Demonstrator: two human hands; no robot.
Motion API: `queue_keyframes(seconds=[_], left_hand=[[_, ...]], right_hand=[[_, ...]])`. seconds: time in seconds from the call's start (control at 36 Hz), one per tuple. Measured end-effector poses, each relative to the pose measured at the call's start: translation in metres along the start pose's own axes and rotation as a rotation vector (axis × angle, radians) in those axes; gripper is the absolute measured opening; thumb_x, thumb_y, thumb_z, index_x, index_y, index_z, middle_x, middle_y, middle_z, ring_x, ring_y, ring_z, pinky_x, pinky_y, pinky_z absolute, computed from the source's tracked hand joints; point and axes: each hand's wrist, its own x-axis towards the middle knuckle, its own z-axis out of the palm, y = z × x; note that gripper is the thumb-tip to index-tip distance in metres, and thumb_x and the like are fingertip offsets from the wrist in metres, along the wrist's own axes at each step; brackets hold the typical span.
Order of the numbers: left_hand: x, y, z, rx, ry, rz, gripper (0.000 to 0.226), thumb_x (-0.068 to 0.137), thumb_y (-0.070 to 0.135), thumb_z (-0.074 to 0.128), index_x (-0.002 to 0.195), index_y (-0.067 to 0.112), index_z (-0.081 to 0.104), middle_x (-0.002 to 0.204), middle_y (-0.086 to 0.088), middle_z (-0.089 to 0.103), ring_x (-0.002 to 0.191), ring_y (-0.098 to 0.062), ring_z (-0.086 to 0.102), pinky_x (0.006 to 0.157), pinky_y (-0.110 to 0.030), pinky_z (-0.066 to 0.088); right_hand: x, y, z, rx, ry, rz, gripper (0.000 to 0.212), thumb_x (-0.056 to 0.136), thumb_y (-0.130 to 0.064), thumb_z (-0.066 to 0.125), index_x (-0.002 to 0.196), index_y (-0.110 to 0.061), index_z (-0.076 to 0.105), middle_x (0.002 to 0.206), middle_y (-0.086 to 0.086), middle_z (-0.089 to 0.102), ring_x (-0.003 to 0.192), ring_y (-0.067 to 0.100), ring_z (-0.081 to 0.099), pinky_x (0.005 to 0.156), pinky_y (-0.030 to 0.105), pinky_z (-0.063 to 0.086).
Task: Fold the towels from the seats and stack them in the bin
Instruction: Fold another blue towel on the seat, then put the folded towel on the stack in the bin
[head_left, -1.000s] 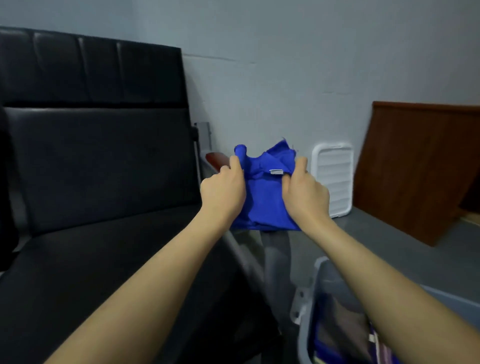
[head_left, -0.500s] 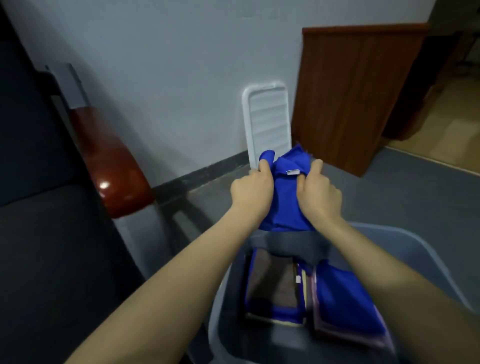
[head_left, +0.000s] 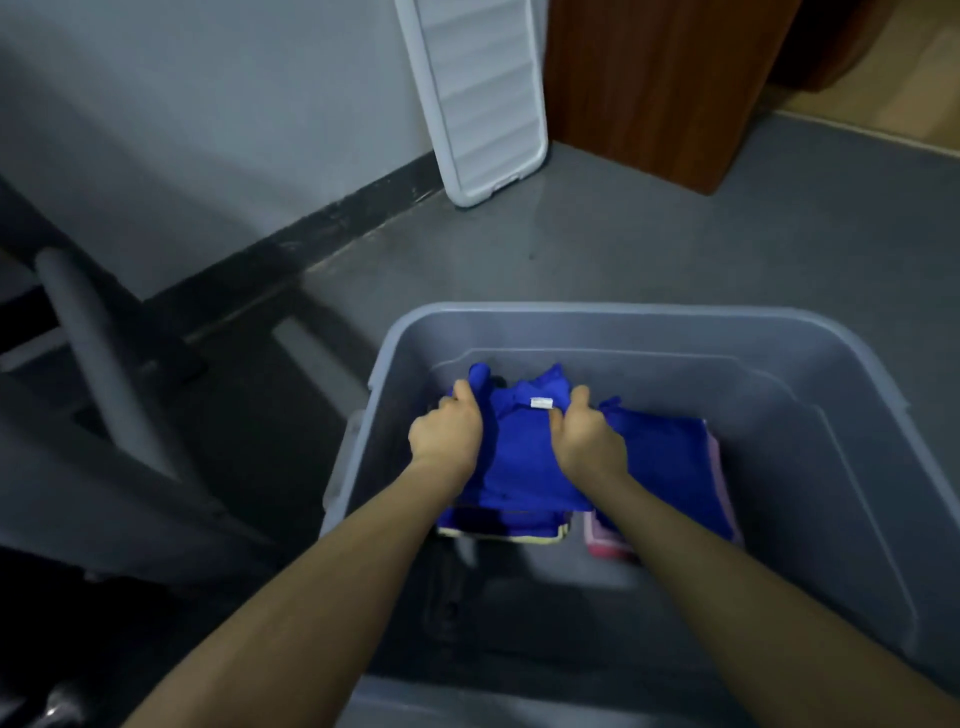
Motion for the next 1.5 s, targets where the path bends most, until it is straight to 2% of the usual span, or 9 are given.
queue_keyframes(seconds=[0.44, 0.56, 0.64, 0.75, 0.86, 0.94, 1.03, 1.14, 1.5], left_hand=[[0.013, -0.016, 0.042, 0.049, -0.009, 0.0, 0.058, 0.096, 0.0, 0.039, 0.146, 0.0, 0.009, 0.126, -0.016, 0.048, 0.093, -0.027, 0.065, 0.068, -0.032, 0.05], [0.014, -0.015, 0.041, 0.083, -0.009, 0.032, 0.06, 0.094, -0.002, 0.041, 0.146, 0.007, 0.013, 0.123, -0.018, 0.046, 0.098, -0.028, 0.06, 0.066, -0.031, 0.049], [0.01, -0.017, 0.041, 0.214, 0.067, 0.092, 0.044, 0.091, 0.002, 0.045, 0.134, 0.009, 0.036, 0.135, -0.019, 0.038, 0.114, -0.03, 0.048, 0.08, -0.031, 0.048], [0.009, -0.014, 0.044, 0.289, 0.05, 0.239, 0.031, 0.093, 0.005, 0.042, 0.122, 0.005, 0.048, 0.133, -0.016, 0.039, 0.116, -0.03, 0.043, 0.091, -0.033, 0.039], [0.006, -0.013, 0.049, 0.145, -0.109, 0.166, 0.038, 0.095, 0.01, 0.042, 0.132, 0.002, 0.039, 0.138, -0.016, 0.033, 0.125, -0.031, 0.036, 0.098, -0.033, 0.037], [0.003, -0.015, 0.054, 0.049, -0.187, 0.112, 0.052, 0.095, 0.019, 0.047, 0.141, 0.006, 0.027, 0.145, -0.016, 0.024, 0.13, -0.032, 0.03, 0.101, -0.035, 0.036], [0.002, -0.016, 0.057, -0.009, -0.259, 0.108, 0.061, 0.095, 0.026, 0.047, 0.146, 0.006, 0.019, 0.15, -0.017, 0.015, 0.138, -0.034, 0.02, 0.111, -0.037, 0.025], [0.001, -0.017, 0.056, 0.011, -0.329, 0.097, 0.071, 0.095, 0.033, 0.048, 0.149, 0.007, 0.012, 0.154, -0.017, 0.006, 0.143, -0.034, 0.008, 0.117, -0.038, 0.012], [-0.019, -0.008, -0.031, -0.067, -0.094, 0.169, 0.036, 0.096, 0.019, 0.04, 0.128, 0.004, 0.042, 0.134, -0.016, 0.045, 0.124, -0.033, 0.044, 0.102, -0.039, 0.031]], right_hand=[[0.001, 0.012, 0.042, 0.387, -0.001, -0.121, 0.015, 0.096, -0.004, 0.042, 0.085, -0.011, 0.034, 0.071, -0.008, 0.038, 0.065, 0.016, 0.041, 0.068, 0.04, 0.038], [0.004, 0.017, 0.043, 0.091, 0.02, -0.168, 0.016, 0.1, -0.021, 0.044, 0.087, -0.016, 0.036, 0.067, -0.008, 0.042, 0.06, 0.018, 0.046, 0.065, 0.036, 0.039], [0.008, 0.024, 0.05, -0.182, 0.223, -0.211, 0.02, 0.079, 0.001, 0.065, 0.081, -0.012, 0.05, 0.076, 0.006, 0.052, 0.064, 0.022, 0.047, 0.059, 0.033, 0.034], [0.009, 0.022, 0.05, -0.16, 0.218, -0.437, 0.016, 0.073, 0.007, 0.053, 0.07, -0.008, 0.054, 0.07, 0.008, 0.052, 0.058, 0.028, 0.05, 0.054, 0.033, 0.033], [0.007, 0.022, 0.062, -0.194, 0.052, -0.605, 0.03, 0.059, 0.005, 0.076, 0.084, -0.009, 0.068, 0.072, 0.004, 0.06, 0.058, 0.026, 0.058, 0.052, 0.03, 0.044], [0.01, 0.025, 0.066, -0.27, 0.001, -0.438, 0.053, 0.07, -0.006, 0.075, 0.121, -0.011, 0.063, 0.114, 0.011, 0.063, 0.096, 0.032, 0.063, 0.079, 0.042, 0.049], [0.014, 0.026, 0.063, -0.38, -0.092, -0.29, 0.067, 0.093, -0.032, 0.051, 0.15, -0.016, 0.022, 0.159, 0.006, 0.015, 0.138, 0.029, 0.027, 0.112, 0.049, 0.019], [0.012, 0.024, 0.059, -0.404, -0.154, -0.243, 0.068, 0.094, -0.046, 0.043, 0.152, -0.024, 0.013, 0.161, 0.003, 0.0, 0.142, 0.029, 0.016, 0.114, 0.048, 0.01], [-0.014, -0.013, -0.001, -0.084, -0.059, -0.21, 0.046, 0.099, -0.037, 0.041, 0.141, -0.017, 0.039, 0.138, 0.008, 0.042, 0.124, 0.03, 0.039, 0.102, 0.039, 0.028]])
